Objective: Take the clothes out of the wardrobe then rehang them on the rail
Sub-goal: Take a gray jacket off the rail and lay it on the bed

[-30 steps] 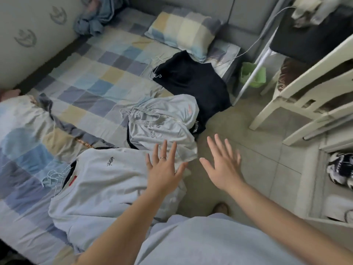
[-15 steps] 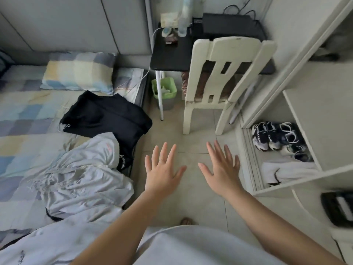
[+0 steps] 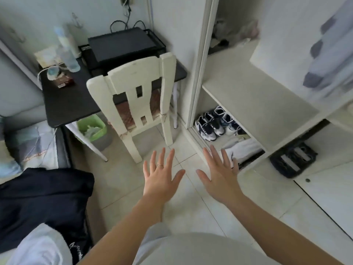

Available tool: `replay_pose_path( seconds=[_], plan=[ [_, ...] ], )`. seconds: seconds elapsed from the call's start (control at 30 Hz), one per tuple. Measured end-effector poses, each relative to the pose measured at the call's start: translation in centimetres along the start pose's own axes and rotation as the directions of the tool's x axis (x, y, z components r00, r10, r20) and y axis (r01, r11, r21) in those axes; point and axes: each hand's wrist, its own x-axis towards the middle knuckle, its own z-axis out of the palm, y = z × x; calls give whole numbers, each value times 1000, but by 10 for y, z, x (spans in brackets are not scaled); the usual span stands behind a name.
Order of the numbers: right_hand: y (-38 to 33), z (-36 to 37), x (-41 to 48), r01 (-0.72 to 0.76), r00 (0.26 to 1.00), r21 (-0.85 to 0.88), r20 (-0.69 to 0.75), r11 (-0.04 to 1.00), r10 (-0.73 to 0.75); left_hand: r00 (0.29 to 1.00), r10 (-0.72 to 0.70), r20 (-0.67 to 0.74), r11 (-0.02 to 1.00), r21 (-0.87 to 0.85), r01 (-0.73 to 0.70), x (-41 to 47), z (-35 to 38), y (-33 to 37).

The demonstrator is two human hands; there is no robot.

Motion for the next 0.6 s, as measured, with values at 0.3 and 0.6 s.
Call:
replay_pose_path(
  seconds=[0.3,0.6],
  plan=[
    [-13,-79,104,-276,926,-67,-285,959,247,904,427,1,904,25,-427,193,-85,25],
    [-24,-236,173,-342,800,-186,-573,921,181,671,696,-255,699,27,-715,331,-209,140]
  ],
)
